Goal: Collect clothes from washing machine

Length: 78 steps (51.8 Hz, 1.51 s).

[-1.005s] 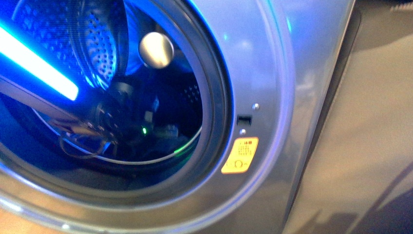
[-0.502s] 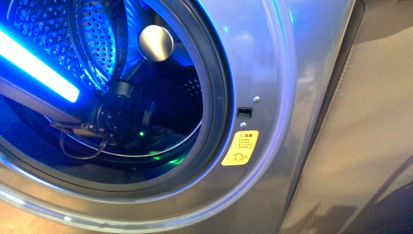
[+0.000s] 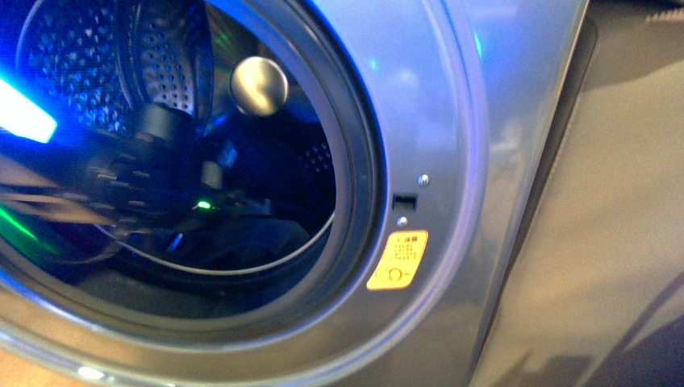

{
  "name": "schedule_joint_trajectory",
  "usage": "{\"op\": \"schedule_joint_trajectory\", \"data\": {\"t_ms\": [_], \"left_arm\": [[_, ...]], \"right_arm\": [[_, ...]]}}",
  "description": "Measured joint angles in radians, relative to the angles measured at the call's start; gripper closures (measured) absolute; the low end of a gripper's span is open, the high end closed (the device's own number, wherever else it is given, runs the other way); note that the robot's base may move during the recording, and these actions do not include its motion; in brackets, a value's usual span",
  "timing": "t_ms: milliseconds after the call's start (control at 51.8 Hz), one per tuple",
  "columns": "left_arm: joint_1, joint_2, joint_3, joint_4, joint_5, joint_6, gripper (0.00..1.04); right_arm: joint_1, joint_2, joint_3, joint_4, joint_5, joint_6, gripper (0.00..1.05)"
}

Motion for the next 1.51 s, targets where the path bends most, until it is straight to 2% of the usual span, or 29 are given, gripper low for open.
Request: {"op": "schedule_joint_trajectory", "data": {"t_ms": [367,773,1507], "left_arm": [[-0.013,-0.240,-0.301,0.068,0.020,0.016,0.98],[-0.011,-0.510,-0.483,0.018,0.069,0.023,0.98],[0.120,-1.044,-0.581,-0.176,0.298,-0.034,0.98]], "right_arm": [[0.000,0.000,0.000,0.000,0.000,0.000,0.08],[0.000,0.000,0.000,0.000,0.000,0.000,0.08],[0.000,0.000,0.000,0.000,0.000,0.000,0.08]]}}
